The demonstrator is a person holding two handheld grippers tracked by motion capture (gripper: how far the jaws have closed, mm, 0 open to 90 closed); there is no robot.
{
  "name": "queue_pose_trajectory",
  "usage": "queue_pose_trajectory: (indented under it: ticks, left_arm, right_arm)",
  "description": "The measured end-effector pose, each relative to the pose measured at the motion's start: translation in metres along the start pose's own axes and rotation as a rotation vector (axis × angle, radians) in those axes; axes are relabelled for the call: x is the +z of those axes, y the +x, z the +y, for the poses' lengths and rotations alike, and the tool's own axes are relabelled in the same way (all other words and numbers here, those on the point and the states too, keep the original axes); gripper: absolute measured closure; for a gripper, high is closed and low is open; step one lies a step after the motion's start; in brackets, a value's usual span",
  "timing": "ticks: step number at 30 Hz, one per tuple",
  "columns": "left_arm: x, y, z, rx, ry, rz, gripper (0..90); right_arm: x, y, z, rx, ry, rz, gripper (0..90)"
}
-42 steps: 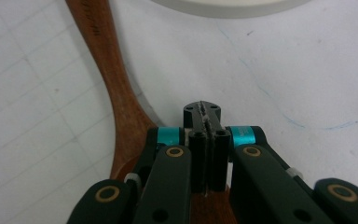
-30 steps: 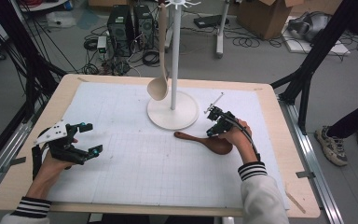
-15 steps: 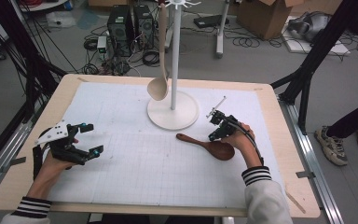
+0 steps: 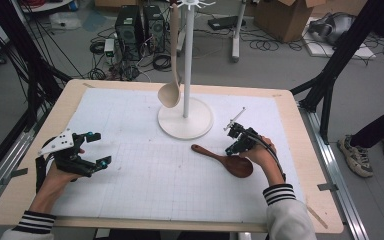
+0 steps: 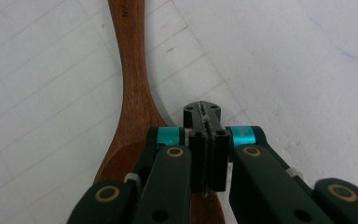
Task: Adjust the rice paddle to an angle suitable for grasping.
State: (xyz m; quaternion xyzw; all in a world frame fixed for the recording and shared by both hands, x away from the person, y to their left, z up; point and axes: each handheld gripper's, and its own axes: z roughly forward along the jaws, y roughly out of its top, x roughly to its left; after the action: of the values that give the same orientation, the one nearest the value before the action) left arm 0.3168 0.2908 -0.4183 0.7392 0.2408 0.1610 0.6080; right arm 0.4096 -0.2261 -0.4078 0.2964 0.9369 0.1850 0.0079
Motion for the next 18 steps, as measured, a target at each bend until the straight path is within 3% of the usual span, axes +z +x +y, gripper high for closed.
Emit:
queue_pose_trajectory:
  ticks: [18]
  left_arm:
    - [0.000,0.000,0.000,0.001,0.000,0.000,1.7]
  right_arm:
    - [-0.007,0.006,-0.012,-0.002,-0.036,0.007,90.0]
